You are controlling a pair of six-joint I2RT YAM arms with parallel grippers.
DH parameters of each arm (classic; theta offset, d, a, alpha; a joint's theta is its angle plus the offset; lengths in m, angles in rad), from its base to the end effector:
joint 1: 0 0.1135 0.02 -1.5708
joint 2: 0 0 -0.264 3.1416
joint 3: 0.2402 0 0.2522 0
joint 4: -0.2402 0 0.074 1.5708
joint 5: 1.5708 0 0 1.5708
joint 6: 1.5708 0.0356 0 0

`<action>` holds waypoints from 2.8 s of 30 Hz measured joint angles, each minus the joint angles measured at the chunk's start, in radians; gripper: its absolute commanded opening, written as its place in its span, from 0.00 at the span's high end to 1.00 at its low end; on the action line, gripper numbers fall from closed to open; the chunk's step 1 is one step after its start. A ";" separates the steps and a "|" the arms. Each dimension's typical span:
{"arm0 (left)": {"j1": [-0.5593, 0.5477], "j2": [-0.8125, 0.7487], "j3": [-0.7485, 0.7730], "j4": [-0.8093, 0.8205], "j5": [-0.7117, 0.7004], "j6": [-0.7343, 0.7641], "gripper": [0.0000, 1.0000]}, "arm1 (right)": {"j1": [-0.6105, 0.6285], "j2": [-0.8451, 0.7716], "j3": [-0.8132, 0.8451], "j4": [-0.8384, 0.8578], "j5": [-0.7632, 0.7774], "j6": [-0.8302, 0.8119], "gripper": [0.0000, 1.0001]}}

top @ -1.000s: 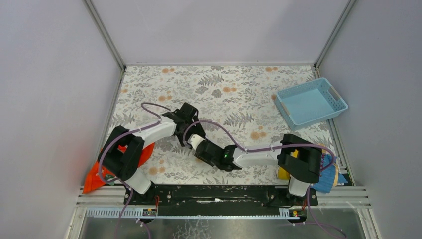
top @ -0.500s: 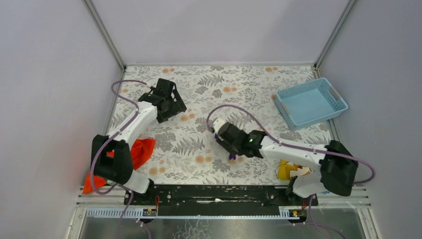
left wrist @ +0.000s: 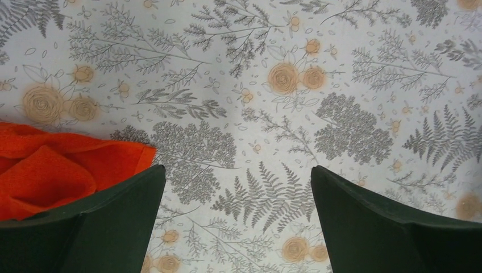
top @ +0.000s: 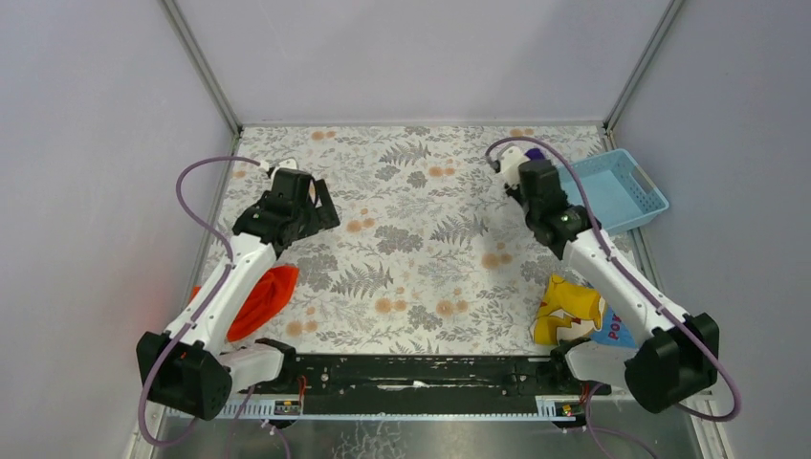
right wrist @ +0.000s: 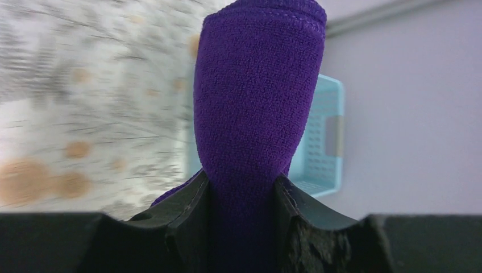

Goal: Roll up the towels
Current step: Pick up the towel at the center of the board, then place the towel in the bin.

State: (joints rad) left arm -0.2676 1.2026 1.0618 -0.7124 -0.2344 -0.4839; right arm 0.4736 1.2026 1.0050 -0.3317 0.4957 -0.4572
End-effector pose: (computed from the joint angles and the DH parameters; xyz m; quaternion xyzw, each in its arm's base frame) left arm 0.2407 -0.0574 0.3030 -0.1412 0.9200 -0.0261 0.3646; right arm 0.2461 0.1071 0.3174 -0.2683 0.8063 -0.2088 0.4841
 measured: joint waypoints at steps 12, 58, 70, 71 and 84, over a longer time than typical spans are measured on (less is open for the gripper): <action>0.000 -0.099 -0.077 0.002 -0.003 0.029 0.00 | -0.423 0.259 0.012 0.353 -0.036 -0.460 0.80; 0.011 -0.073 -0.077 0.001 -0.085 0.028 0.00 | -0.635 0.575 0.104 0.015 -0.888 -0.343 0.69; 0.011 -0.073 -0.077 0.001 -0.085 0.028 0.00 | -0.645 0.637 0.177 -0.044 -0.962 -0.323 0.42; 0.011 -0.073 -0.077 0.001 -0.085 0.028 0.00 | -0.645 0.637 0.182 -0.051 -0.964 -0.319 0.41; 0.012 -0.073 -0.077 0.001 -0.085 0.028 0.00 | -0.644 0.609 0.204 -0.108 -0.951 -0.274 0.31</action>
State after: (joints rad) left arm -0.2558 1.1294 0.9844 -0.7116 -0.3191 -0.4557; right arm -0.1703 1.8114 1.2087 -0.4400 -0.4553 -0.7315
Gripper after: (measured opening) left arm 0.997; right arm 0.679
